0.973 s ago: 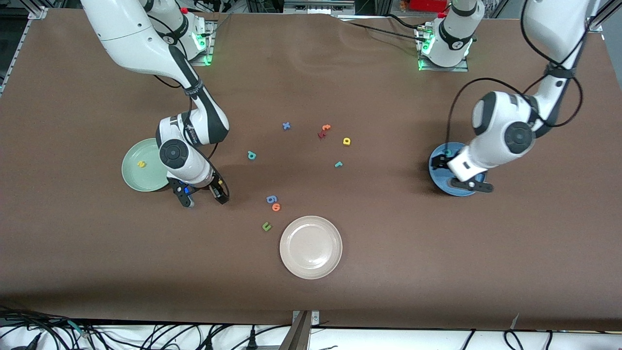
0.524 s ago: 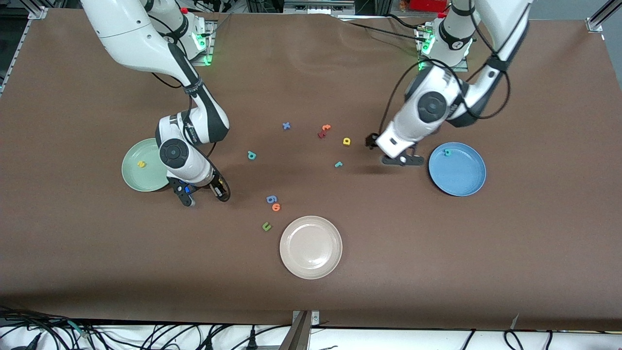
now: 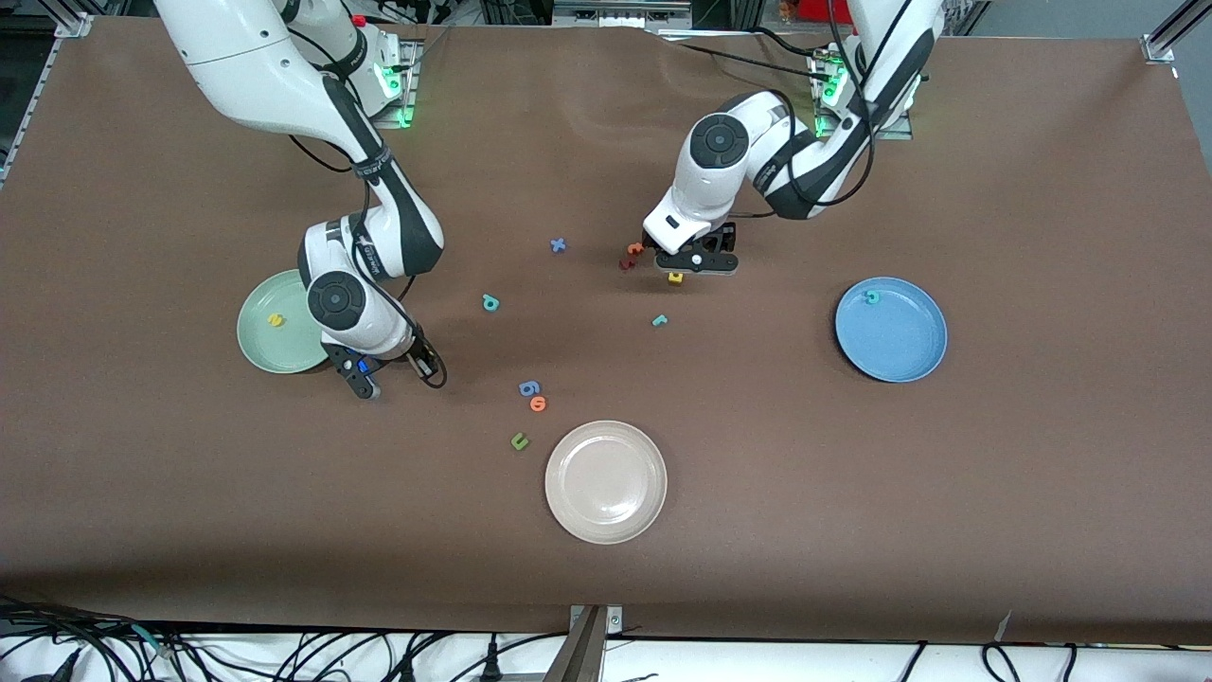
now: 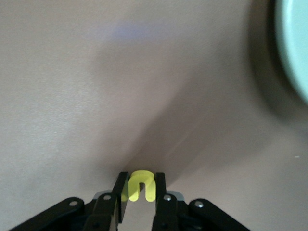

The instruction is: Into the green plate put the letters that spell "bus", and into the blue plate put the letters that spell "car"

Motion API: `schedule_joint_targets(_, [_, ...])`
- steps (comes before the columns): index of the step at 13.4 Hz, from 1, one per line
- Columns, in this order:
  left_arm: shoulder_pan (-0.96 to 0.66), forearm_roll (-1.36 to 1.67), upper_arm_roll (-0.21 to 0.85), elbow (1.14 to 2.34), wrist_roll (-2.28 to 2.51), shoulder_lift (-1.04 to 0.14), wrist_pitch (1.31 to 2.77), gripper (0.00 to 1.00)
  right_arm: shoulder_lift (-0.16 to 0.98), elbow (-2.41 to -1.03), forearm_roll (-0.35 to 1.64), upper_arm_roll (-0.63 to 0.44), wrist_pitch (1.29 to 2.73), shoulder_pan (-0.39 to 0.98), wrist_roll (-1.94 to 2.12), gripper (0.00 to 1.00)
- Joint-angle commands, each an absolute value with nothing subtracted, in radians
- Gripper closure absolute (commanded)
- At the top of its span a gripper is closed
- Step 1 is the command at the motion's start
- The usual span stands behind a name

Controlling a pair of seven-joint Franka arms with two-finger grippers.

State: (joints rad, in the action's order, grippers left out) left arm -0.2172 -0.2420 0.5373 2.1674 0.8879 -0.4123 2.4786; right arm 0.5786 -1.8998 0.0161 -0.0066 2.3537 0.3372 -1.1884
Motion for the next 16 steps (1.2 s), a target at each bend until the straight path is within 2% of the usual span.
schedule_joint_targets(1, [-0.213,-0.353,0.532,2.106,0.942,-0.518,2.510,0.00,0.513,-1.876,0.028,-0.034,2.205,0.318,-1.093,0.98])
schedule_joint_targets(5, [-0.242,-0.391,0.531,2.066,0.979,-0.571,2.510,0.00,0.427,-1.871,0.029,-0.119,2.016,0.318,-0.924,0.98])
schedule_joint_targets(9, [-0.245,-0.417,0.529,2.072,0.980,-0.571,2.511,0.00,0.414,-1.908,0.032,-0.263,1.967,0.316,-0.654,0.98])
schedule_joint_targets(12, [-0.232,-0.472,0.529,2.080,1.000,-0.571,2.511,0.01,0.425,-1.983,0.063,-0.310,2.025,0.293,-0.524,0.98])
schedule_joint_targets(16, [-0.230,-0.486,0.525,2.103,1.002,-0.586,2.595,0.01,0.448,-2.106,0.091,-0.308,2.222,0.265,-0.472,0.98])
